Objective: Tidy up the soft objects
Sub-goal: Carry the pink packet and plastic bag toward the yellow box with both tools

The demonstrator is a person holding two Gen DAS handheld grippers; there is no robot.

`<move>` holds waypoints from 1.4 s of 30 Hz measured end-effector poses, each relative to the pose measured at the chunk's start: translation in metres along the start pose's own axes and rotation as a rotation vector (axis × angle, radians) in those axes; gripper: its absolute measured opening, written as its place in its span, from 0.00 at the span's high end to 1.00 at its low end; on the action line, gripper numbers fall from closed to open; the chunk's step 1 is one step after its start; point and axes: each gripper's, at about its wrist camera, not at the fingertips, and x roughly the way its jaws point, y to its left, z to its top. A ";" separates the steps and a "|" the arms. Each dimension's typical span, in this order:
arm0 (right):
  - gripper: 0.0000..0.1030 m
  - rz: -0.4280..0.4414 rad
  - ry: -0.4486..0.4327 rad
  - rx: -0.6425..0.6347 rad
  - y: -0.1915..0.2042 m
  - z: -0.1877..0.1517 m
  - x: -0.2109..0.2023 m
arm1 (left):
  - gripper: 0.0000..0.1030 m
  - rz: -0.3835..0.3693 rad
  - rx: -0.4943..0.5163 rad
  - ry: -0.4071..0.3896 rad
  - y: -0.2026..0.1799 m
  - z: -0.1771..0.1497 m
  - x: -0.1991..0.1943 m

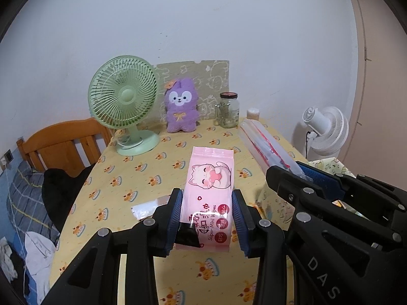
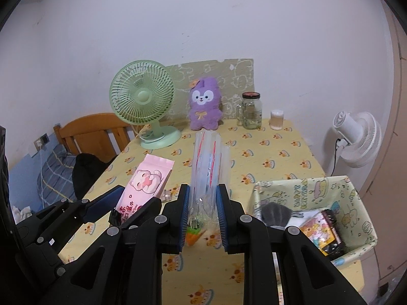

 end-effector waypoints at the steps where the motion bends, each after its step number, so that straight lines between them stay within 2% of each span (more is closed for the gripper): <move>1: 0.77 -0.002 -0.001 0.001 -0.002 0.000 0.000 | 0.61 -0.002 0.002 -0.002 -0.003 0.001 0.000; 15: 0.77 -0.048 -0.012 0.031 -0.041 0.000 -0.007 | 0.62 -0.045 0.034 -0.004 -0.039 0.008 0.013; 42: 0.77 -0.162 -0.012 0.114 -0.124 -0.012 -0.010 | 0.61 -0.176 0.130 0.032 -0.118 0.015 0.042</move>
